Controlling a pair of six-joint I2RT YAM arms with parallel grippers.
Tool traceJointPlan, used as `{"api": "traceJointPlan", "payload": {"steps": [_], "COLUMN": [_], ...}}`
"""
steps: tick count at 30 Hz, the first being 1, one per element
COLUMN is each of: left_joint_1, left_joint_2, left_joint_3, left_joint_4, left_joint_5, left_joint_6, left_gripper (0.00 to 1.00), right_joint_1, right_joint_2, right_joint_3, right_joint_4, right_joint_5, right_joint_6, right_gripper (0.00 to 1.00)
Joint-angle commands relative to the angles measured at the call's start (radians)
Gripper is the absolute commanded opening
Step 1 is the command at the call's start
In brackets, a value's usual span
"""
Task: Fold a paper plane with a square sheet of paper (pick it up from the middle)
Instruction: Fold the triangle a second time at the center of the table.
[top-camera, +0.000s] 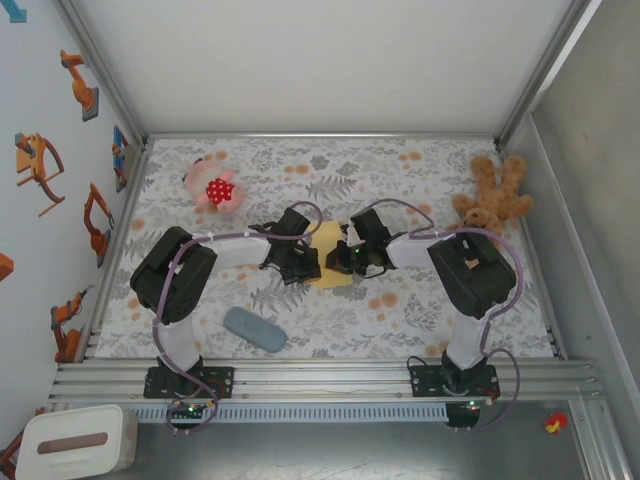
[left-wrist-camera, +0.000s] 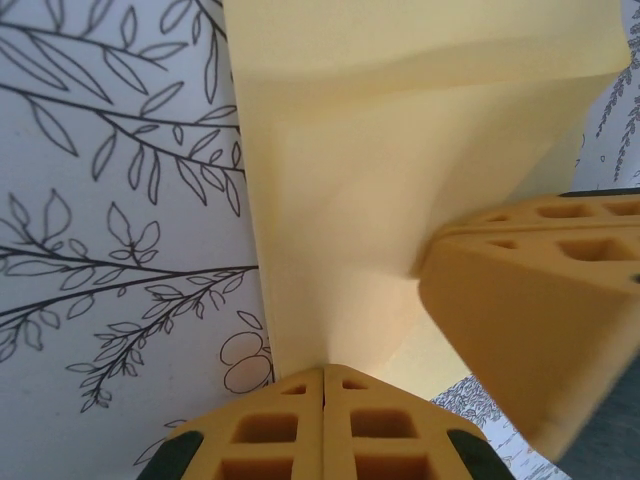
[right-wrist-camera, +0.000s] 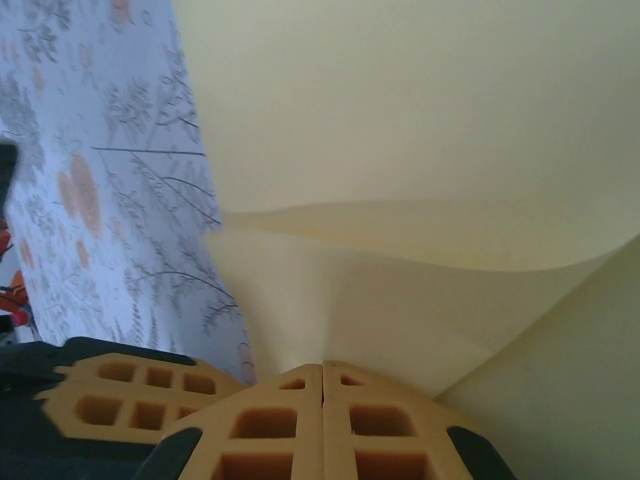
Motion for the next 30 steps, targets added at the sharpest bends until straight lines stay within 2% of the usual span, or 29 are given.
{"api": "traceJointPlan", "payload": {"steps": [1,6,14,21,25,28,30], "left_joint_1": [0.001,0.002,0.004,0.004,0.006,0.013,0.021], "left_joint_2": [0.033,0.053,0.074,0.024,-0.043,-0.068,-0.066], "left_joint_3": [-0.005,-0.003,-0.026,0.032,0.097,0.103,0.097], "left_joint_4": [-0.101,-0.144,-0.151,-0.139,-0.093,-0.033,-0.005], "left_joint_5": [-0.022,-0.016,0.001,0.016,0.011,0.01,0.01], "left_joint_6": [-0.005,-0.001,-0.006,0.018,0.006,-0.011,-0.015], "left_gripper": [0.0,0.0,0.0,0.0,0.11,0.2,0.22], "right_joint_1": [0.001,-0.051,-0.198,-0.214,-0.212,-0.205,-0.193], "right_joint_2": [0.028,0.03,0.085,0.012,-0.085,-0.141,-0.168], "right_joint_3": [0.032,0.037,0.118,0.159,0.106,0.05,0.014], "right_joint_4": [-0.055,-0.072,-0.108,-0.144,-0.144,-0.136,-0.128], "right_joint_5": [0.001,0.036,0.068,0.066,0.068,0.073,0.079], "right_joint_6": [-0.05,-0.079,-0.116,-0.112,-0.086,-0.057,-0.041], "right_gripper": [0.0,0.0,0.0,0.0,0.0,0.09,0.14]}}
